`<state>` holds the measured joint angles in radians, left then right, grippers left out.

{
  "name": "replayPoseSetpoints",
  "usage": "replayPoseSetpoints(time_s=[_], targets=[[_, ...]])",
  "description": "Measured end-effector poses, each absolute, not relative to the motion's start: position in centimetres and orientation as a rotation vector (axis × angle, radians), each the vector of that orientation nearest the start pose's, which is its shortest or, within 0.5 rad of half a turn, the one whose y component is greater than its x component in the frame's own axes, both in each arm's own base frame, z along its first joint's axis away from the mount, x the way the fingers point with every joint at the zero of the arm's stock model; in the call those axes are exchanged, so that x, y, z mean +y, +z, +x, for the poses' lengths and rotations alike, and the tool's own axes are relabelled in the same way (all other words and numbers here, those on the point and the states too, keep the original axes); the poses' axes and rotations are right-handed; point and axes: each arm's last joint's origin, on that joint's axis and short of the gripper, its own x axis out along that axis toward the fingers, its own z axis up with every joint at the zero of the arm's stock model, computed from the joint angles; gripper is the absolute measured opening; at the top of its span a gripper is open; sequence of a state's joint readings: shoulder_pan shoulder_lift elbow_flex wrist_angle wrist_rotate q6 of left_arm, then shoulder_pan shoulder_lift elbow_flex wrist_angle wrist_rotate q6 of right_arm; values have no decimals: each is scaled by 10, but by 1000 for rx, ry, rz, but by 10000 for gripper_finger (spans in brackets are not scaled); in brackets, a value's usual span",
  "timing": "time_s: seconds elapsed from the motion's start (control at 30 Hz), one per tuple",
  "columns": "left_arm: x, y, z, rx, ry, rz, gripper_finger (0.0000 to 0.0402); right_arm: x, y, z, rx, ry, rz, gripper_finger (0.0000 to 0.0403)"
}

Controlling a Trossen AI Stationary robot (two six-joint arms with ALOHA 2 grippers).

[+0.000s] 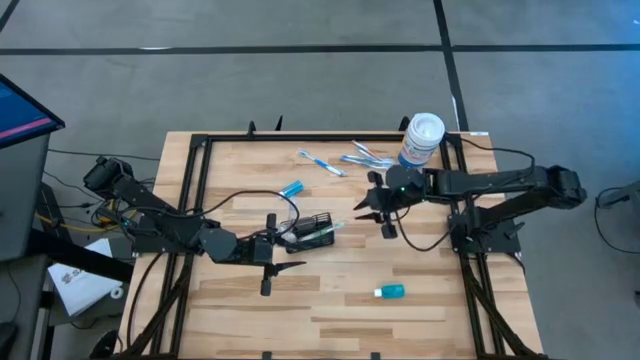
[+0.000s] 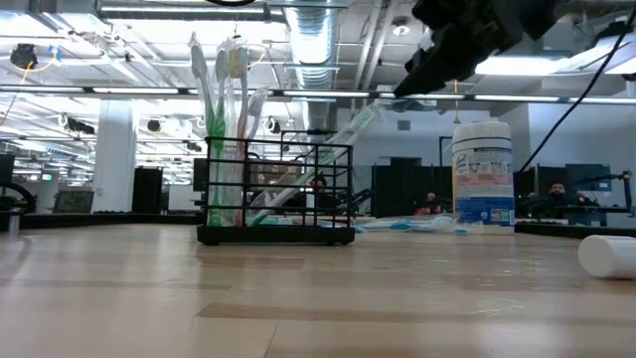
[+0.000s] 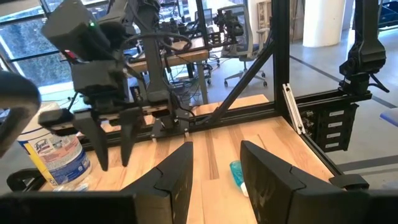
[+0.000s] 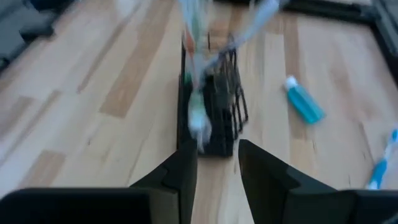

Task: Pick & Place toothbrushing station
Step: Put the green toothbrush into the wire organizer

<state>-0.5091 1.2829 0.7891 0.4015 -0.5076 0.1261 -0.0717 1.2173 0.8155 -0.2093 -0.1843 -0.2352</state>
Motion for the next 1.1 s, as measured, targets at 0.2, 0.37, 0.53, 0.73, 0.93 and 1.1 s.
replayPoseSetpoints(time_s=[0.2, 0.37, 0.53, 0.73, 0.93, 1.1], targets=[[-125, 285, 253, 80, -6, 171, 127, -13, 246, 256, 535, 198, -149, 109], [-125, 285, 253, 80, -7, 171, 127, -13, 240, 258, 533, 193, -141, 109], [-125, 285, 253, 80, -7, 171, 127, -14, 224, 270, 576, 199, -135, 109], [-125, 285, 253, 80, -6, 170, 127, -15, 213, 278, 599, 206, -145, 109], [-125, 285, 253, 80, -6, 171, 127, -15, 216, 279, 562, 203, -152, 109], [-125, 285, 253, 80, -7, 171, 127, -15, 216, 280, 561, 204, -152, 93]])
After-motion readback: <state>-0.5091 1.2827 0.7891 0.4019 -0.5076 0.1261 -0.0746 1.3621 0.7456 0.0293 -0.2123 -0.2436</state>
